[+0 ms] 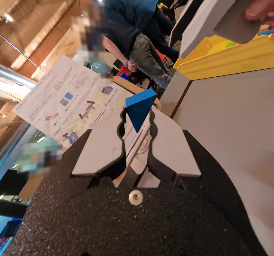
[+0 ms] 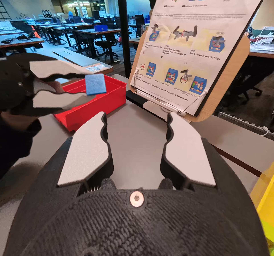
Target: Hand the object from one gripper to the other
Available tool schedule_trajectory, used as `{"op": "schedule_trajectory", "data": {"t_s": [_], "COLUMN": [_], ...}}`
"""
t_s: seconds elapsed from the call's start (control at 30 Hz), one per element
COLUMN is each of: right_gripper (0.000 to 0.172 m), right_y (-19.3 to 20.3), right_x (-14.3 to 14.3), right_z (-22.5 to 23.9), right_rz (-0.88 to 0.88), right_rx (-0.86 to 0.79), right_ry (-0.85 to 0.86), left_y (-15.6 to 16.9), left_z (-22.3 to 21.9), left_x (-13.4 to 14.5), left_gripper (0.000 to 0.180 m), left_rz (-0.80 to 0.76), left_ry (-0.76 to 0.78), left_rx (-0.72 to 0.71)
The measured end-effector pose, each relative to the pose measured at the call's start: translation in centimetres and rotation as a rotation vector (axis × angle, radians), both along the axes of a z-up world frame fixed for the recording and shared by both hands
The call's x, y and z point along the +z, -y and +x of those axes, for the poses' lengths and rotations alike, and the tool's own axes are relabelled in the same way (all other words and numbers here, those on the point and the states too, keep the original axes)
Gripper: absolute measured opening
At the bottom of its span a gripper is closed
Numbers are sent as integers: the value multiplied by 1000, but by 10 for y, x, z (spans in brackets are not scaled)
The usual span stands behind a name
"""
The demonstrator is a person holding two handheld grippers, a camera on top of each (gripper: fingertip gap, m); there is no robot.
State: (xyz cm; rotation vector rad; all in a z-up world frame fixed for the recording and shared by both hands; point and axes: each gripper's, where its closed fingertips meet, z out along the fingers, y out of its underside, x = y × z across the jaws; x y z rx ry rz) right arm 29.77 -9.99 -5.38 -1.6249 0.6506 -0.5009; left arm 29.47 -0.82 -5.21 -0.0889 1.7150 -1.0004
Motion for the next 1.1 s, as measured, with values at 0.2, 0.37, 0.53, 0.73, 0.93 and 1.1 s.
{"op": "schedule_trajectory", "data": {"t_s": [0.2, 0.37, 0.53, 0.73, 0.93, 1.1], "right_gripper": [78, 78, 78, 71, 68, 50], "right_y": [-2, -8, -24, -39, -49, -51], "right_x": [-2, -5, 0, 4, -4, -4], "right_z": [-1, 2, -9, -18, -19, -15], "right_rz": [-32, -29, -3, 32, -58, -76], "right_rx": [19, 36, 123, 183, 176, 146], "right_ry": [21, 25, 52, 44, 74, 108], "left_y": [26, 29, 30, 32, 44, 51], "left_z": [4, -2, -9, -10, -14, -16], "left_x": [-17, -13, -5, -4, -7, -7], "left_gripper": [29, 29, 29, 29, 29, 30], "left_rz": [106, 97, 65, 118, 191, 204], "left_ry": [68, 141, 183, 240, 299, 325], "left_rx": [-39, -65, -99, -61, -35, -24]}}
